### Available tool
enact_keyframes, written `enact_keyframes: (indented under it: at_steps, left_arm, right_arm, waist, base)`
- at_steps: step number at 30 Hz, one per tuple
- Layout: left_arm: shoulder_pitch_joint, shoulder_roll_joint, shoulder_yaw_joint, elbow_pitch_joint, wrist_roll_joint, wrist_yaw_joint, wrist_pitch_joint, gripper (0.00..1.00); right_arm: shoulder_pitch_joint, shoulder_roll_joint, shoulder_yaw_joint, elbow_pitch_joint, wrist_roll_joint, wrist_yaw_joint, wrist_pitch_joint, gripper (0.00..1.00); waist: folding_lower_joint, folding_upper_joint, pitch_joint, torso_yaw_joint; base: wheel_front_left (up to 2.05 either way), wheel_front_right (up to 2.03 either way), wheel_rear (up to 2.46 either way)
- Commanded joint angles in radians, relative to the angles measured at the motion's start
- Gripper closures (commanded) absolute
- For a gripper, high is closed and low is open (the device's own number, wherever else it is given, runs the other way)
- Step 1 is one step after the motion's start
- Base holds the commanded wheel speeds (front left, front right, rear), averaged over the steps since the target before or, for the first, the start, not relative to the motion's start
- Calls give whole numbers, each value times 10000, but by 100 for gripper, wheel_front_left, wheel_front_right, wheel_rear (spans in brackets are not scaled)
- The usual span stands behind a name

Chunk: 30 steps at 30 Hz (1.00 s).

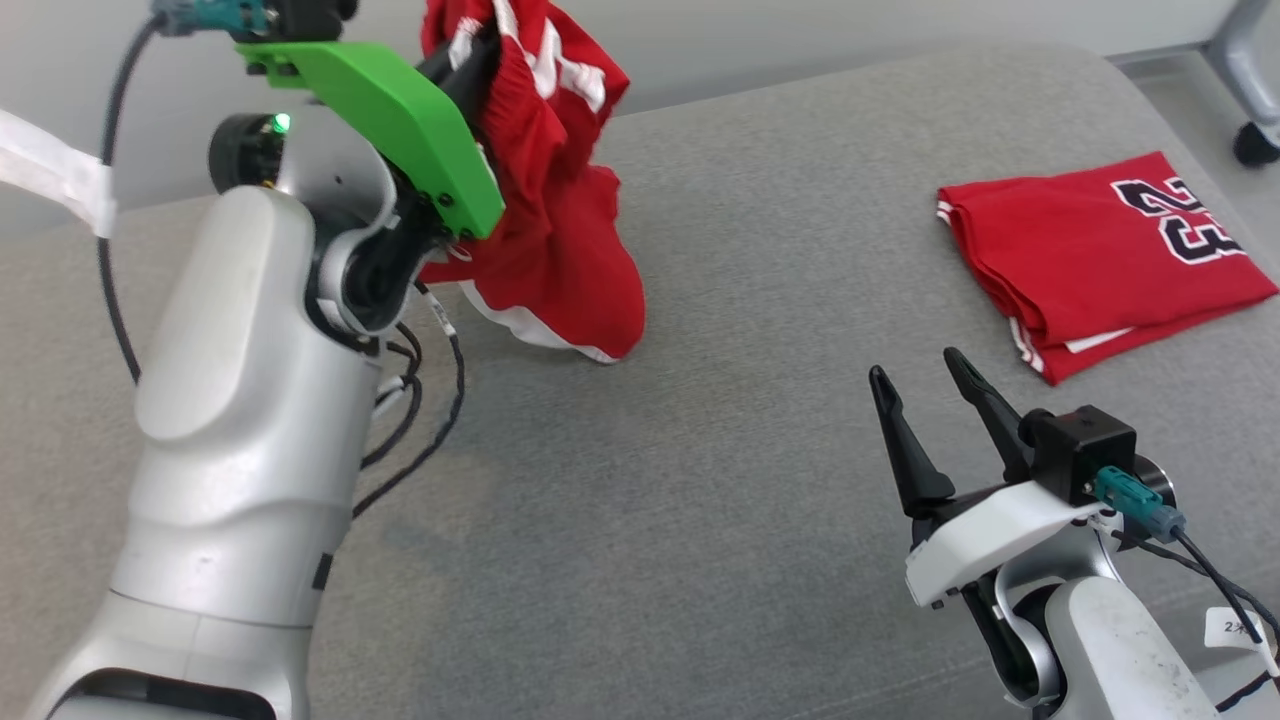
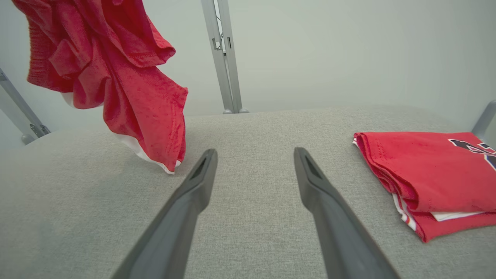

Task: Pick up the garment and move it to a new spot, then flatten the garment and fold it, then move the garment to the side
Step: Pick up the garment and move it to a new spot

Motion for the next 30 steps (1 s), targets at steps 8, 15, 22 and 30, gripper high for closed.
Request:
enact_keyframes:
  at_steps: [8,15,22,30]
  left_arm:
    - [1446,-286,-1399,425,626,229,-253,100]
    - [2529,-358,-2267,1607,876,212,-923,0]
    - [3320,-290,-2453,962,599,-198,-2743,0]
    - [5020,920,-2144,-1031,561,-275,-4785,0]
  right_arm:
    - [-16,217,-123,-105,-80,-17,-257,0]
    - [-95,304,-119,117,-59,-17,-379,0]
    - [92,132,-444,113,-199,-19,-303,0]
    - [505,9,-802,-135,-250,-19,-100,0]
  waist:
    - [0,0,781,-1795]
    - [0,0,893,-1589]
    - [0,0,405,-545]
    - [0,0,-233,687]
  base:
    - [0,0,0]
    - [0,0,0]
    - [0,0,0]
    - [0,0,0]
